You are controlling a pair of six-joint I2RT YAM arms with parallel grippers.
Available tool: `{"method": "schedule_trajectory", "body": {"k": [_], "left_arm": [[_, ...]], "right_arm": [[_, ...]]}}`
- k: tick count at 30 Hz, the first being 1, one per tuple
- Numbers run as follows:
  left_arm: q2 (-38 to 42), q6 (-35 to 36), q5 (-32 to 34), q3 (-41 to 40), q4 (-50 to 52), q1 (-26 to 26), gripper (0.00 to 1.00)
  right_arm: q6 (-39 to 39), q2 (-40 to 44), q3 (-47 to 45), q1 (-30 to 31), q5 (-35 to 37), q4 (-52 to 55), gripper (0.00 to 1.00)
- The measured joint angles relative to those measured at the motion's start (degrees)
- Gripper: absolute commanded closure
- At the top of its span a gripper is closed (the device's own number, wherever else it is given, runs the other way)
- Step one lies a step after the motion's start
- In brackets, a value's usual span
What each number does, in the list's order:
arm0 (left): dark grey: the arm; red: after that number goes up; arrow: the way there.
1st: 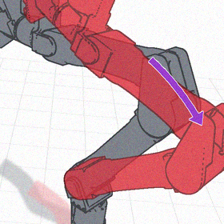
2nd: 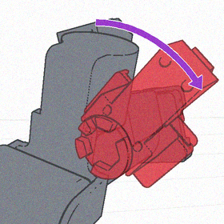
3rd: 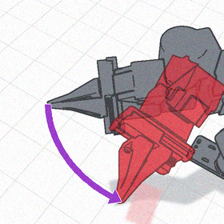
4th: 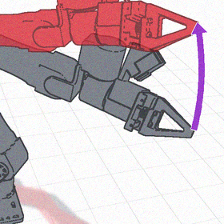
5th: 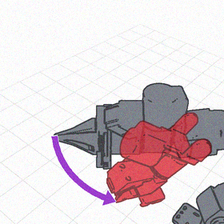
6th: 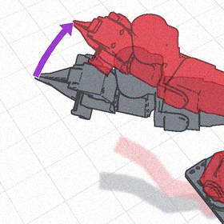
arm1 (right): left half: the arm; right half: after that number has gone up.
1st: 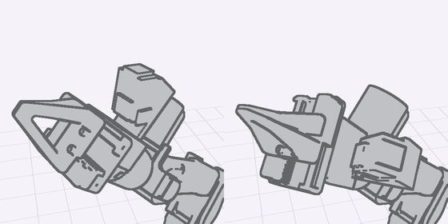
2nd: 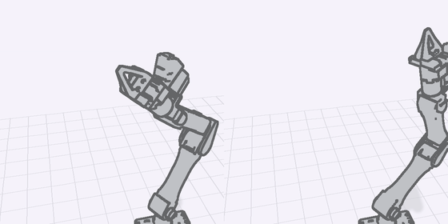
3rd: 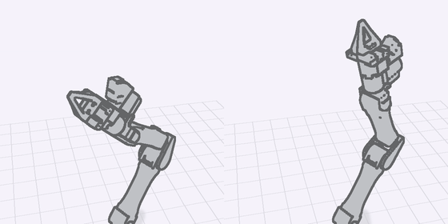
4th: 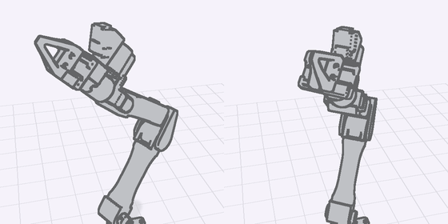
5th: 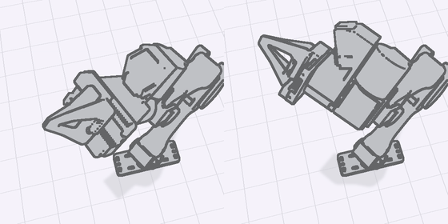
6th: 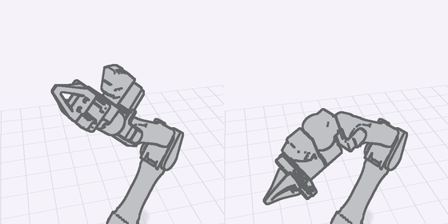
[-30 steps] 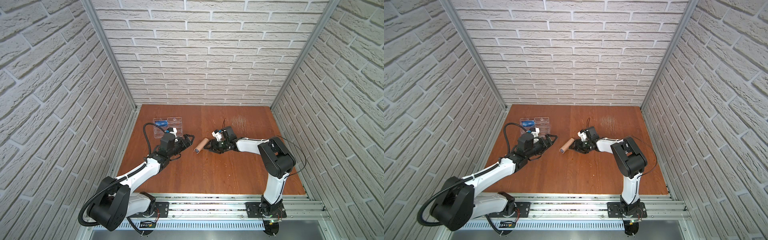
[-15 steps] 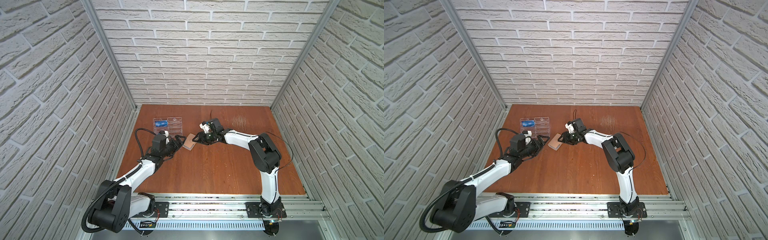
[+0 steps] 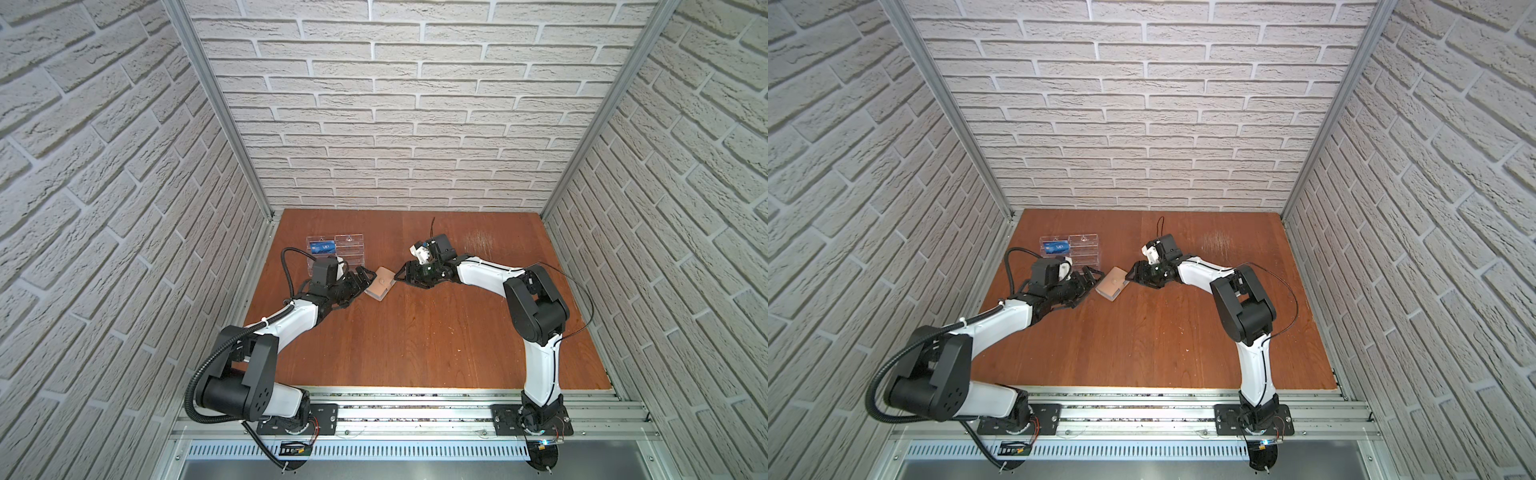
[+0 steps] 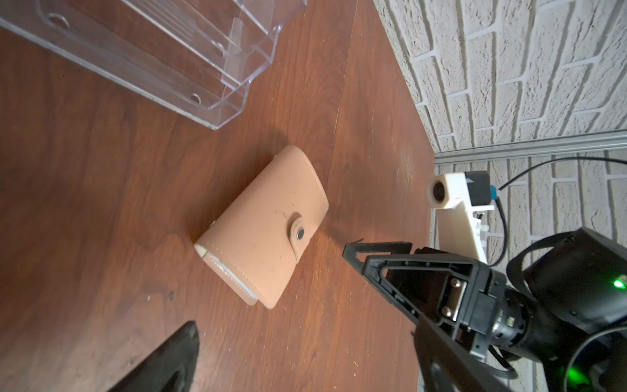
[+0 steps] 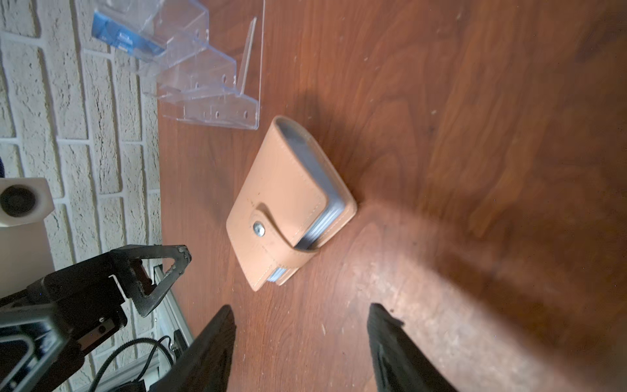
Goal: Take the credit cards out of the card holder
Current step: Pick up the card holder from the center of the table.
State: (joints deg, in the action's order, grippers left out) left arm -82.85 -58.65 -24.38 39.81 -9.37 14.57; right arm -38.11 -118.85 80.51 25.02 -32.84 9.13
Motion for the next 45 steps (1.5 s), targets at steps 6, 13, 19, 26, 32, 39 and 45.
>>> {"method": "schedule_trajectory", "body": {"k": [6,13,19,26,32,39,45], "left_arm": [[-6.7,3.1,-1.0,5.3,0.8,-1.6,0.02],[-14.6,5.6,-3.1,9.8,0.4,-1.7,0.02],[-18.1,5.8,-4.1,10.7,-1.4,-1.6,0.02],[-20.1,2.4,-4.4,9.2,-7.8,0.0,0.02],[-20.1,-1.0,-4.6,4.9,-15.9,0.7,0.08],[-19.0,-3.5,-4.5,0.0,-21.8,0.7,0.22],[-19.0,-5.3,-4.5,-3.1,-26.3,0.7,0.34]], "right_arm": [[-1.3,-4.2,1.7,-0.2,-0.7,-2.4,0.32],[-3.4,-5.6,1.9,0.7,-1.7,-5.3,0.28],[-5.8,-6.6,1.9,1.7,-2.0,-8.9,0.27],[-7.9,-7.5,1.9,1.9,-2.1,-11.7,0.31],[-9.4,-8.0,0.7,2.1,-2.2,-15.5,0.34],[-11.3,-8.0,-2.3,2.4,-2.7,-21.4,0.40],[-12.8,-8.2,-4.0,3.5,-2.9,-25.0,0.45]]}}
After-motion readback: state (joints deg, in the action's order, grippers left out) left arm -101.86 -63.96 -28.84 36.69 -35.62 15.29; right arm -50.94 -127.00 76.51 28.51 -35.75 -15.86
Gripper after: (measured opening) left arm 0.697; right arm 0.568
